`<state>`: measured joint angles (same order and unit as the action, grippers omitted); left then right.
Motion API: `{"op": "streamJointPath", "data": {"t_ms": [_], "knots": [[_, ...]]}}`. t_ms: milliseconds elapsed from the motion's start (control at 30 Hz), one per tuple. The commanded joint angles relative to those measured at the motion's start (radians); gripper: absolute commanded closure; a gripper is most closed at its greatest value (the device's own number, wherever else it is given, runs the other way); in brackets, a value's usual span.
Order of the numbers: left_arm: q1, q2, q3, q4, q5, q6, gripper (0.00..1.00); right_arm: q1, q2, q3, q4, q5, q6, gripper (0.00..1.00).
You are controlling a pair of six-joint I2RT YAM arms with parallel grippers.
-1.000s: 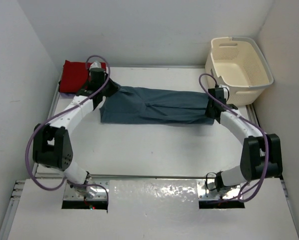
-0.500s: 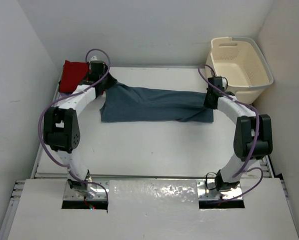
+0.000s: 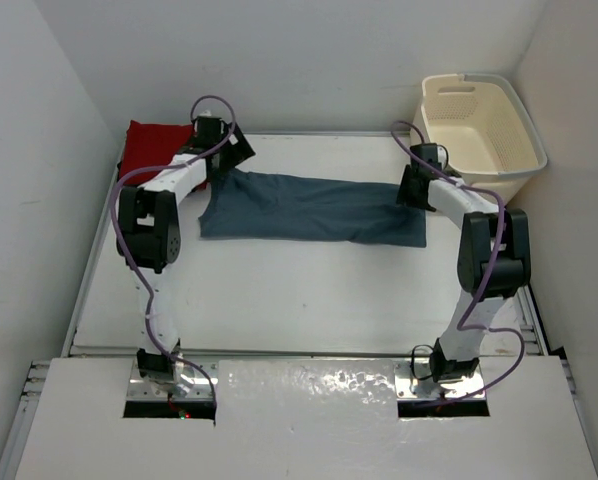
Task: Fold and stack the t-shirts
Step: Fold the other side of the tshirt into a rectangle, then rotate the tshirt 90 degrees
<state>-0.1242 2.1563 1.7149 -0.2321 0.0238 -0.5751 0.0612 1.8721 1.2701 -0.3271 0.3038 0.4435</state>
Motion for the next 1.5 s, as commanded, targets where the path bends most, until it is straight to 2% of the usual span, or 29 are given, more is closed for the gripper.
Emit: {"op": "streamJointPath", "data": {"t_ms": [0, 67, 100, 133, 167, 367, 567, 700, 800, 900, 1000, 1167, 1300, 1400, 1467], "knots": [[0.014, -0.038, 0.048, -0.007, 0.015, 0.034, 0.00, 0.002, -0.076, -0.003, 0.011, -0.031, -0.011, 0.42], [0.014, -0.062, 0.057, -0.033, -0.011, 0.043, 0.00, 0.009, -0.108, -0.011, -0.004, -0.049, -0.025, 0.36], [0.014, -0.075, 0.054, -0.035, -0.009, 0.046, 0.00, 0.014, -0.120, -0.014, -0.009, -0.049, -0.032, 0.28], [0.014, -0.088, 0.046, -0.035, -0.004, 0.047, 0.00, 0.018, -0.131, -0.015, -0.015, -0.048, -0.040, 0.18], [0.012, -0.120, 0.016, -0.032, 0.020, 0.050, 0.00, 0.023, -0.154, -0.023, -0.021, -0.040, -0.043, 0.01], [0.008, -0.263, -0.184, 0.028, 0.074, 0.031, 0.00, 0.075, -0.223, -0.038, -0.012, 0.008, -0.098, 0.01], [-0.037, -0.345, -0.360, 0.054, 0.054, 0.035, 0.00, 0.132, -0.170, -0.037, -0.012, -0.097, -0.132, 0.01], [-0.046, -0.316, -0.437, 0.086, 0.096, 0.020, 0.00, 0.135, -0.084, -0.008, -0.024, -0.109, -0.100, 0.01], [-0.046, -0.271, -0.460, 0.062, 0.099, 0.026, 0.00, 0.134, -0.015, 0.057, -0.111, -0.072, -0.069, 0.01], [-0.042, -0.245, -0.491, 0.050, 0.048, 0.029, 0.00, 0.132, -0.010, -0.007, -0.086, -0.071, -0.037, 0.01], [-0.016, -0.224, -0.538, 0.073, 0.056, 0.032, 0.00, 0.100, -0.007, -0.101, -0.026, -0.098, 0.000, 0.01], [0.008, -0.161, -0.523, 0.066, 0.042, 0.043, 0.00, 0.020, 0.022, -0.215, 0.060, -0.219, 0.011, 0.01], [0.014, -0.106, -0.442, 0.031, 0.007, 0.064, 0.00, -0.021, -0.004, -0.334, 0.108, -0.275, 0.044, 0.01], [0.015, -0.057, -0.373, 0.031, 0.051, 0.080, 0.00, -0.023, -0.063, -0.418, 0.164, -0.299, 0.034, 0.01], [0.014, -0.023, -0.307, 0.051, 0.103, 0.081, 0.00, -0.017, -0.109, -0.466, 0.200, -0.415, 0.024, 0.01]]}}
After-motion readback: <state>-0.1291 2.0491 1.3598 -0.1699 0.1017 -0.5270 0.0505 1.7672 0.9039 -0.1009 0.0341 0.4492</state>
